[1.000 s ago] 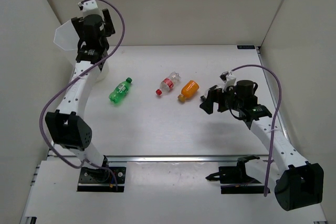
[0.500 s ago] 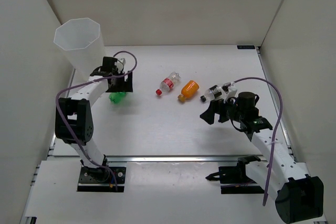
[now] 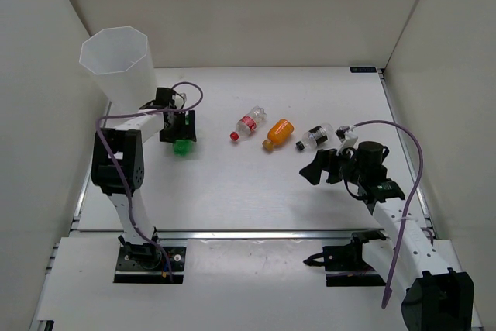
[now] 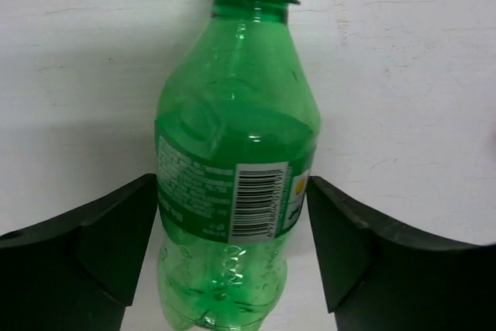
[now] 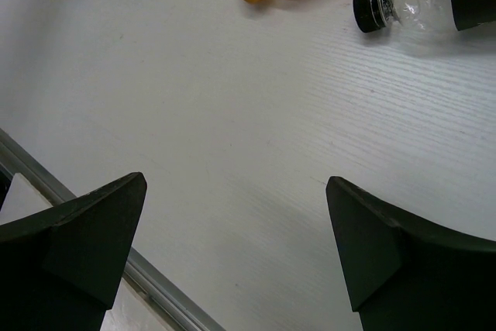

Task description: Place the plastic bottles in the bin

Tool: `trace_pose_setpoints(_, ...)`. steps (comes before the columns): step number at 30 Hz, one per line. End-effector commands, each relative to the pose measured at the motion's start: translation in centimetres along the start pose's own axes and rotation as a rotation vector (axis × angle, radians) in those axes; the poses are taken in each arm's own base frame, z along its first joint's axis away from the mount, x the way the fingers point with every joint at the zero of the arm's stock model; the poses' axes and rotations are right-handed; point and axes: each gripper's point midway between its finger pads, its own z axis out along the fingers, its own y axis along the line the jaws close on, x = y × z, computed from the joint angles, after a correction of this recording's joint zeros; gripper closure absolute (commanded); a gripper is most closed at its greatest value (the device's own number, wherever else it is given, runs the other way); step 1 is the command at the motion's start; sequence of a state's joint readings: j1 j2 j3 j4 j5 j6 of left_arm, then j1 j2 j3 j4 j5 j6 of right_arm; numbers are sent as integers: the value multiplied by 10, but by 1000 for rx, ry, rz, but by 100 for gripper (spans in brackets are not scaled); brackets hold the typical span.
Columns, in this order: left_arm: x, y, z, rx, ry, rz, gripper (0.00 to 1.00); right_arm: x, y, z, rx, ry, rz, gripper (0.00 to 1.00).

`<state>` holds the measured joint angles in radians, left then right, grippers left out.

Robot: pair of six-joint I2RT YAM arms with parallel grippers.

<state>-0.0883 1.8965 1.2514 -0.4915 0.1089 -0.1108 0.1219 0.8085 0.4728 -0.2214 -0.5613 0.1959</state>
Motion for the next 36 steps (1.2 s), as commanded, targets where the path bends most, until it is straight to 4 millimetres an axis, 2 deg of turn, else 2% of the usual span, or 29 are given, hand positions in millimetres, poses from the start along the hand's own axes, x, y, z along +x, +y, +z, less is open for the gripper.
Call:
trace_pose_setpoints(1,-15,-8,-10,-2,-36,-14,15,-17,2,-2,-8,-66,-20,1)
trace_pose_setpoints(3,-28,-16,-24,-5,-82,-9,28,-17,3,-2,-5,-59,-11,1)
trace_pose_setpoints(5,-50,-19,-46,-33,-157,-1,50,-18,2,0,1,-55,-24,0)
trace_pose_setpoints(6,-68,-21,-65,-39,-217,-3,55,-19,3,1,2,-59,-27,1)
trace_pose_setpoints(7,-81,-26,-84,-36,-268,-11,55,-19,3,2,0,-51,-31,1)
trace_pose_setpoints(9,-123,-29,-133,-57,-414,-25,56,-24,4,3,-1,-59,-44,1)
trace_pose_setpoints(10,-136,-34,-161,-46,-483,-27,57,-25,9,4,-19,-59,-45,1)
trace_pose_setpoints(11,-158,-42,-191,-25,-584,-27,57,-27,8,4,-17,-58,-49,1)
trace_pose_setpoints(12,-179,-47,-234,-18,-728,-39,57,-24,7,6,-25,-53,-53,1)
trace_pose_setpoints(14,-201,-48,-302,-57,-942,-40,57,-33,9,5,-24,-71,-72,1)
trace_pose_setpoints(16,-221,-38,-347,-142,-1077,-70,61,-38,9,5,-19,-79,-81,1)
trace_pose_setpoints(19,-241,-3,-394,-312,-1252,-182,59,-46,4,7,0,-85,-90,1)
trace_pose_setpoints(20,-243,9,-395,-367,-1266,-194,58,-52,7,5,-3,-94,-103,1)
trace_pose_setpoints(22,-249,39,-417,-512,-1371,-288,63,-55,3,8,22,-75,-110,0)
trace_pose_setpoints(23,-252,59,-417,-572,-1378,-322,62,-59,5,8,27,-68,-119,1)
trace_pose_setpoints(24,-259,71,-410,-604,-1379,-348,60,-61,3,9,48,-55,-130,1)
trace_pose_setpoints(25,-262,85,-413,-625,-1383,-372,59,-64,-1,9,78,-59,-146,1)
trace_pose_setpoints(26,-267,98,-402,-637,-1365,-391,57,-68,1,9,78,-64,-164,1)
trace_pose_setpoints(28,-274,100,-389,-614,-1337,-387,44,-76,-1,9,96,-76,-173,1)
trace_pose_setpoints(30,-277,104,-363,-625,-1292,-373,31,-77,-5,11,100,-72,-154,1)
trace_pose_setpoints(33,-277,104,-335,-613,-1227,-383,6,-79,-9,10,118,-69,-130,1)
trace_pose_setpoints(34,-273,119,-330,-631,-1201,-397,2,-81,-12,9,135,-73,-117,1)
trace_pose_setpoints(36,-270,127,-324,-622,-1179,-430,1,-85,-12,8,154,-76,-123,1)
